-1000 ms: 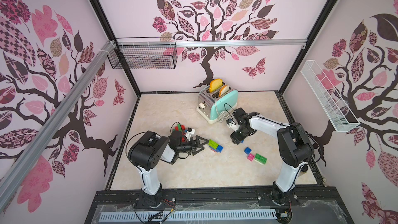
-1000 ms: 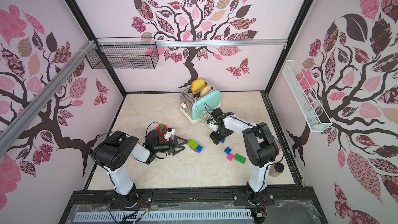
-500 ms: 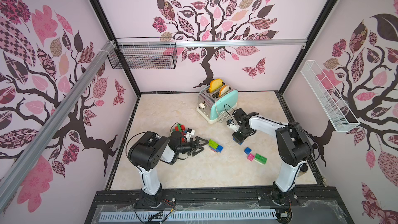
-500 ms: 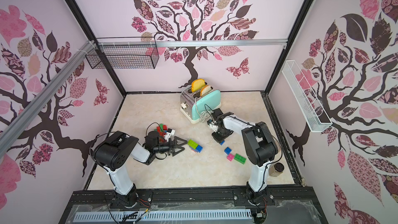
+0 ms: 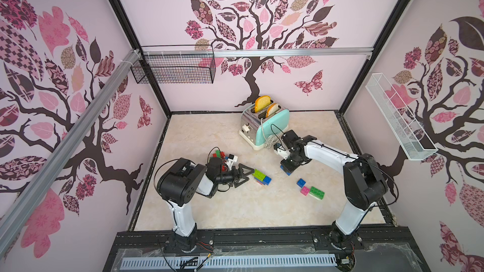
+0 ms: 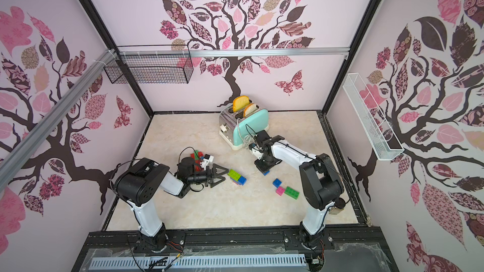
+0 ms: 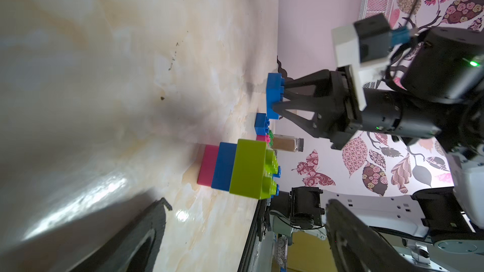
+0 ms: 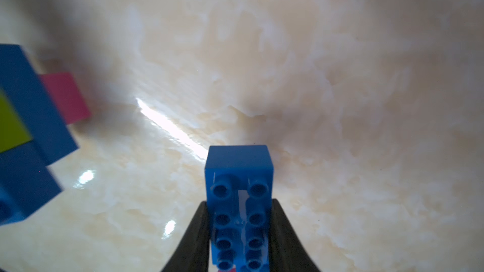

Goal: Assemble a heart with lego
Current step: Pick up the lego brick from the center of the board, then assemble the lego brick with the lego brick.

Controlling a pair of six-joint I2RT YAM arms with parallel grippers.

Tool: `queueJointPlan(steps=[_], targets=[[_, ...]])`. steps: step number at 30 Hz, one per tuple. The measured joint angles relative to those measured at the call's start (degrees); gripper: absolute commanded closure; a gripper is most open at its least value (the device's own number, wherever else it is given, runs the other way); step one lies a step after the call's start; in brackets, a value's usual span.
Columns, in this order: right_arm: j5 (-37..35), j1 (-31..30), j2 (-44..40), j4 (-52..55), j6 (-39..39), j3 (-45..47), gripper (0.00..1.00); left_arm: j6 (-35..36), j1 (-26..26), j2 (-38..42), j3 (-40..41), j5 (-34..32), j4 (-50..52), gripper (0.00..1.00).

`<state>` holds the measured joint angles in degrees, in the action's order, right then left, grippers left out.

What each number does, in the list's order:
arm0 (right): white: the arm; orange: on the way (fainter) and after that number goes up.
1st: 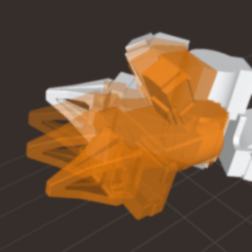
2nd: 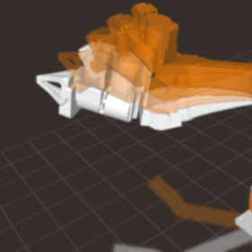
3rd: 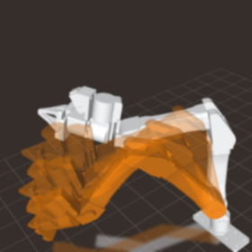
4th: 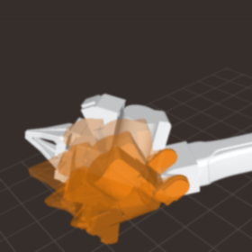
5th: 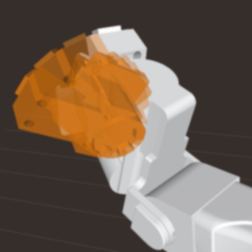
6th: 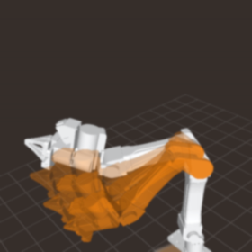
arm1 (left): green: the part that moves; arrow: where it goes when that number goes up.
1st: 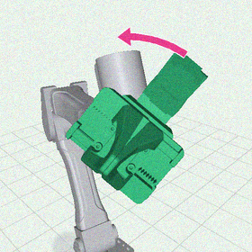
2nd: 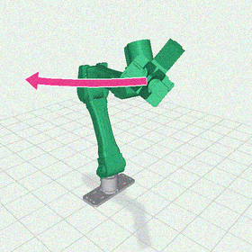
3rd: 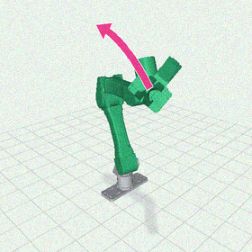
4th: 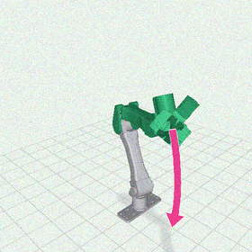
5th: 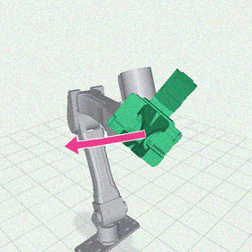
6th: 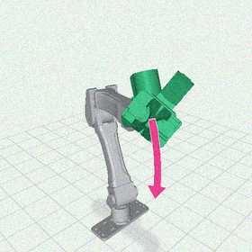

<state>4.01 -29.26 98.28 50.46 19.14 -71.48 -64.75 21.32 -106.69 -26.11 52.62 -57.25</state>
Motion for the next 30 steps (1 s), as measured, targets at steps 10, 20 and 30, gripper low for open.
queueJointPlan(steps=[10, 20, 30], targets=[[2.8, -7.3, -0.6, 7.7, -4.1, -11.5, 0.77, 0.1, 0.0, -3.2, -4.7, -0.2, 0.6, 0.04], [3.7, -9.3, 2.6, 11.5, -6.3, -15.5, 0.77, -1.7, 0.0, -6.1, -5.7, 1.1, -3.7, 0.06], [3.2, -15.1, 11.8, 14.1, -5.7, -23.6, 0.77, -2.3, -0.2, -5.8, -5.2, 1.4, -4.7, 0.03]])
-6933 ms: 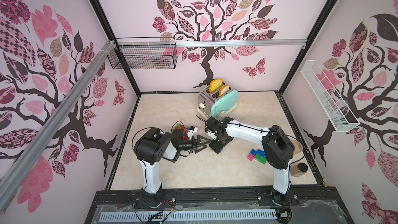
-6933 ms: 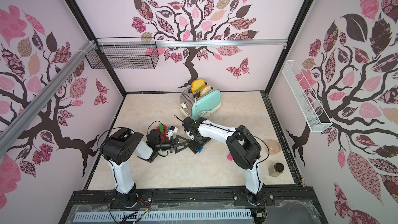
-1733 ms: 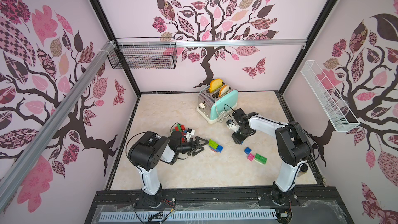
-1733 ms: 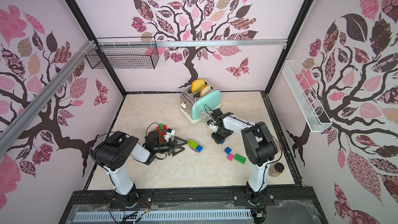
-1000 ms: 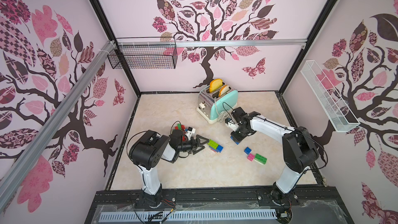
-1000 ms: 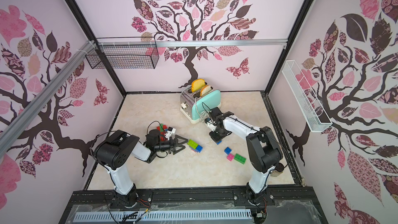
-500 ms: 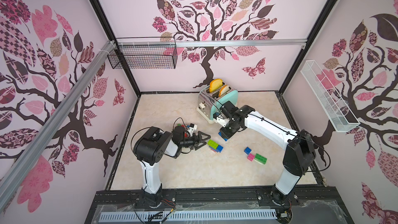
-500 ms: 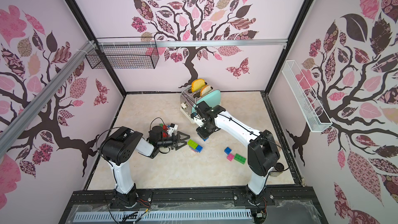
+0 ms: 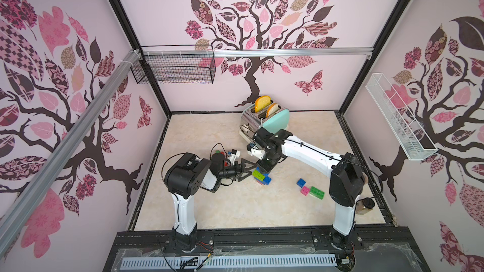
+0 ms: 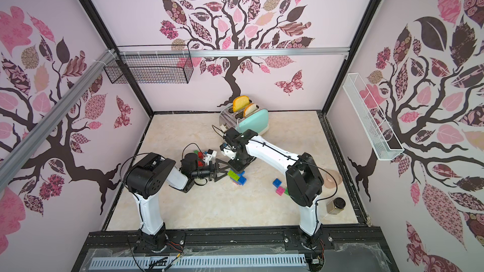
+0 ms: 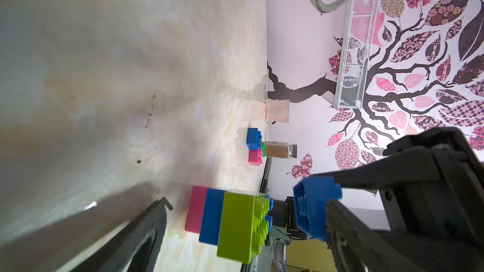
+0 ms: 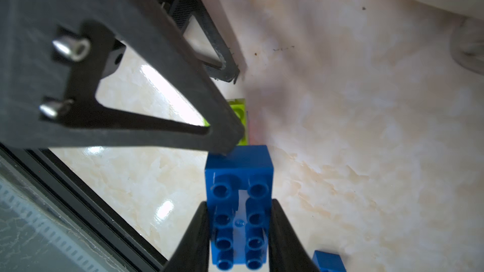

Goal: Assemble a heart with lego
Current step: Assemble the lego brick with the lego brick.

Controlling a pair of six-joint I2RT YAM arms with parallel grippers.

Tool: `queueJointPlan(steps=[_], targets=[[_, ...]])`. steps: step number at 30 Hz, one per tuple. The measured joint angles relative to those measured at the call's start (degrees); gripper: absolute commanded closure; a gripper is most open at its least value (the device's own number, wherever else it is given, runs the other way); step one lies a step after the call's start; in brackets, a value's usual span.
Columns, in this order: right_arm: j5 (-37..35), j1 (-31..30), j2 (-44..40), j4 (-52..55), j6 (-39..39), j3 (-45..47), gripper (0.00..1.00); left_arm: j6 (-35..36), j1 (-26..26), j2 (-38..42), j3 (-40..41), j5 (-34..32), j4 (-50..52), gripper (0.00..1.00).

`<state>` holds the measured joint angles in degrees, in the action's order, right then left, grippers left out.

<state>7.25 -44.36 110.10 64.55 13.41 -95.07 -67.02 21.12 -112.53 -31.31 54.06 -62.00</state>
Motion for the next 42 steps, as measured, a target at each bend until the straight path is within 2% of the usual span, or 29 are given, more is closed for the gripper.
queueJointPlan(steps=[15, 27, 42], targets=[[-1.6, -2.2, 5.6, 3.1, 2.7, -5.8, 0.78, -0.5, -0.5, 0.3, 0.8, 0.1, -0.4, 0.08], [-1.7, -2.4, 5.9, 2.1, 3.9, -5.7, 0.78, -2.7, -0.5, -0.5, 0.7, 0.3, -3.5, 0.28], [-1.7, -2.4, 5.9, 0.9, 4.7, -4.8, 0.78, -3.5, -0.4, -1.0, 0.7, 0.4, -4.4, 0.32]])
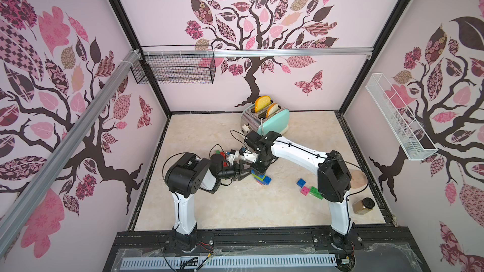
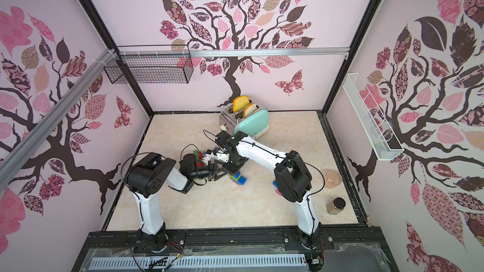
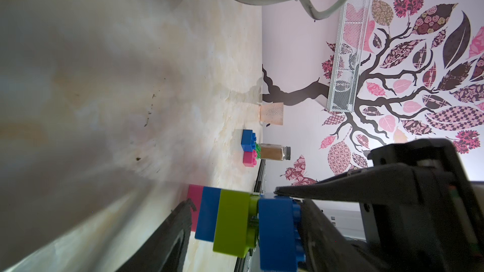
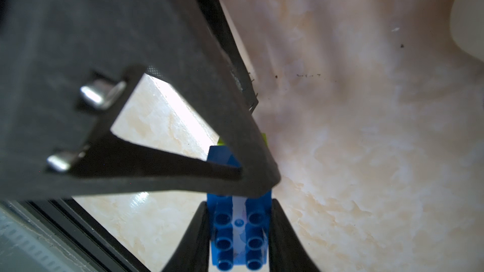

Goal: Assemble a heart with lego
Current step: Assemble the lego brick with the lego brick.

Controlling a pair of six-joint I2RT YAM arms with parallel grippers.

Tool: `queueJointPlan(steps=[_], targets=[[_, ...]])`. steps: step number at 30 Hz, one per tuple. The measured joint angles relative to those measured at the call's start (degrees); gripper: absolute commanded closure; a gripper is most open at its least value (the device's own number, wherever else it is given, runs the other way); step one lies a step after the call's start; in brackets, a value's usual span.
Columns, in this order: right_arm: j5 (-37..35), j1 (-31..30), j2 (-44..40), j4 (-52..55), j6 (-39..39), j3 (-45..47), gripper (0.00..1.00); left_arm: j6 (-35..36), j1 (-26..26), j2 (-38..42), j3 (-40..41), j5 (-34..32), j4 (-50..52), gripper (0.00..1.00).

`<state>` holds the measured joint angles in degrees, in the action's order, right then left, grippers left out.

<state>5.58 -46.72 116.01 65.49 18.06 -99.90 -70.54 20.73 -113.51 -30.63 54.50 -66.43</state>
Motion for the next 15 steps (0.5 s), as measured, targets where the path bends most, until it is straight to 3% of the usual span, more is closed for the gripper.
queueJointPlan(steps=[15], targets=[[-0.1, -0.4, 0.2, -2.3, -0.7, 0.6, 0.79, -0.4, 0.7, -0.7, -0.4, 0.5, -0.9, 0.43]])
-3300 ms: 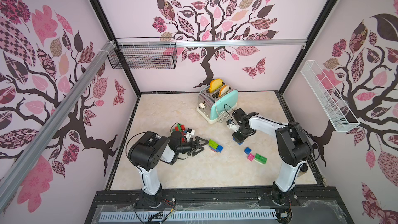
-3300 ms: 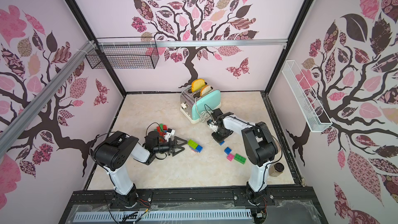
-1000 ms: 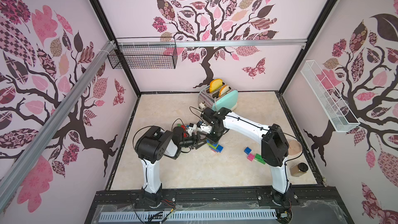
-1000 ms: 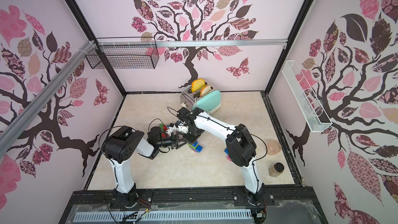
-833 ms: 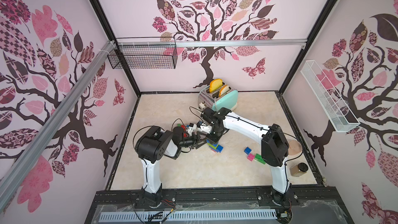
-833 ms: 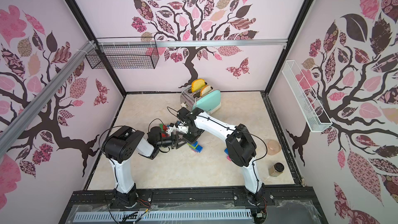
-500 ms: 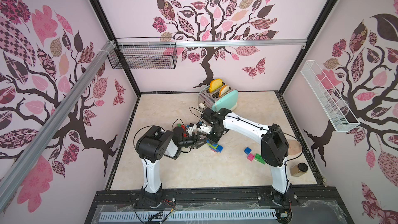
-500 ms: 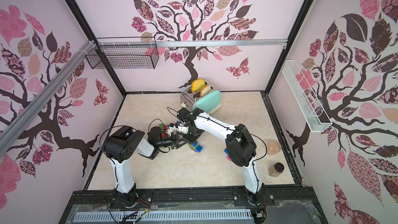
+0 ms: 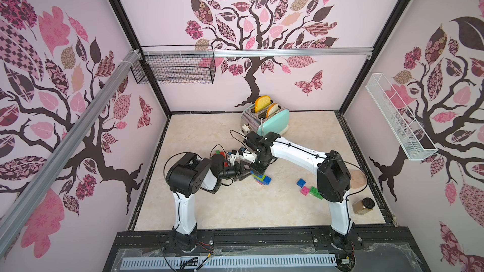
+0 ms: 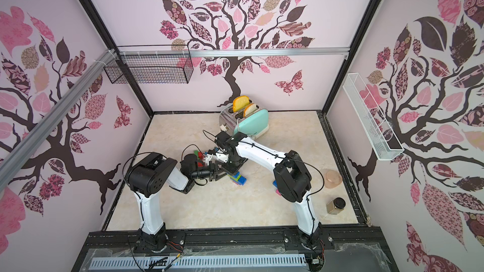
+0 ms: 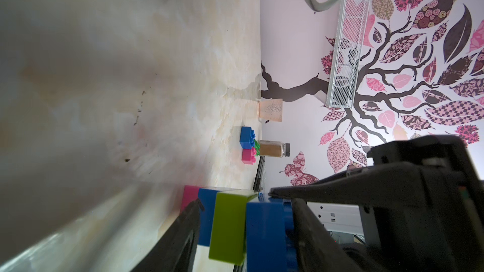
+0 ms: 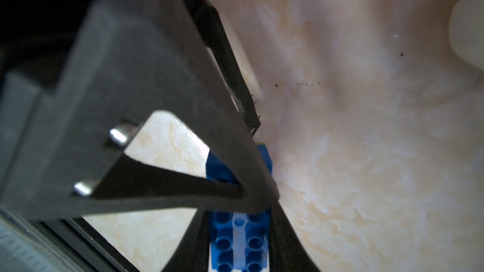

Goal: Assemble a heart with lego
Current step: Assemble the lego brick with the lego brick.

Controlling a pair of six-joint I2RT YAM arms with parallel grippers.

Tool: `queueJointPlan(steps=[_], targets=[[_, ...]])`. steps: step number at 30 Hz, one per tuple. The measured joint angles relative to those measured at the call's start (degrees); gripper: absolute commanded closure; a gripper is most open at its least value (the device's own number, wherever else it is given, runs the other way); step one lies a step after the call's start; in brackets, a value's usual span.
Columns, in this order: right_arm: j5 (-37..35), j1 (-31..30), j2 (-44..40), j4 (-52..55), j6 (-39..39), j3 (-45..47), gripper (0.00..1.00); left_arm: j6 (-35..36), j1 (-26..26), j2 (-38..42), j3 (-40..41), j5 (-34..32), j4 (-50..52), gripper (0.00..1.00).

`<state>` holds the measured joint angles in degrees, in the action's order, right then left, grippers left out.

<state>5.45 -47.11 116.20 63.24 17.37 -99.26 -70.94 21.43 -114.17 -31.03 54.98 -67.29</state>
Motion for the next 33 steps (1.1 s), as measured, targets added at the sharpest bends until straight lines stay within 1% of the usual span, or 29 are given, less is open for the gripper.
queueJointPlan(steps=[2, 7, 17, 19, 27, 33], targets=[[0.0, -0.1, 0.0, -0.6, 0.0, 0.1, 0.79, 0.0, 0.0, 0.0, 0.0, 0.1, 0.0, 0.4], [0.0, -0.4, 0.1, -1.2, 0.0, 0.2, 0.79, -0.2, 0.0, 0.0, 0.0, 0.2, 0.1, 0.41], [0.0, -0.4, 0.1, -2.1, 0.2, 0.8, 0.79, -0.3, 0.0, 0.0, 0.0, 0.4, -0.4, 0.54], [-0.2, -0.4, 0.1, -2.5, 0.3, 1.1, 0.79, -0.2, 0.0, 0.0, 0.0, 0.2, -0.4, 0.55], [-0.2, -0.5, -1.0, -4.4, 0.3, 3.1, 0.79, -0.2, 0.1, -0.3, 0.1, 0.4, 0.1, 0.41], [-0.2, -0.5, -1.4, -5.1, 0.4, 3.8, 0.79, -0.6, 0.2, -0.8, 0.4, 0.4, -0.2, 0.42]])
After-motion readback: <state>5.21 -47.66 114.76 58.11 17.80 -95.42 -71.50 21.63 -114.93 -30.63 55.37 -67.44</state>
